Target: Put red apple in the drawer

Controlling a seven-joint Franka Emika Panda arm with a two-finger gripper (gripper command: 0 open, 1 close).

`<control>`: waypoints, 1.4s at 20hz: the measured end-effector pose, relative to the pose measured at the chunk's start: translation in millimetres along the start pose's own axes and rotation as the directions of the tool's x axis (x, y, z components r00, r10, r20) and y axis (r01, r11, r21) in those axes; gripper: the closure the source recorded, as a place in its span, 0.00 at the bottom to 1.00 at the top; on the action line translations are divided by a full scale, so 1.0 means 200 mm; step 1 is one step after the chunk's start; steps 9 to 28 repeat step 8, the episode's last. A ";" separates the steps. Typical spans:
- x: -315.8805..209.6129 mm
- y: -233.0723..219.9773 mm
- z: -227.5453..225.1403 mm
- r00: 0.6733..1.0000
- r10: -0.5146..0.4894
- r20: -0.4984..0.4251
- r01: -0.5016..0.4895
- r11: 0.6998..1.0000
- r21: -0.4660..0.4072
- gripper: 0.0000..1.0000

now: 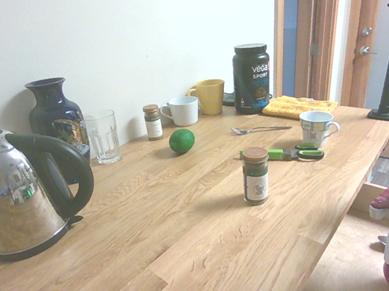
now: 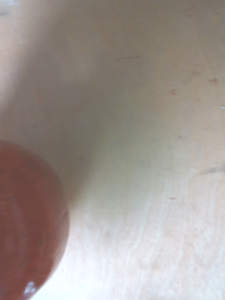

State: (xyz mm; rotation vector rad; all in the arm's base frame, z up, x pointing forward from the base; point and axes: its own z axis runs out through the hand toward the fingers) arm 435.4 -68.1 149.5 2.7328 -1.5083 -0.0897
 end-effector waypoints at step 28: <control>0.04 0.03 -0.04 1.000 -0.005 0.010 0.005 1.000 0.004 0.00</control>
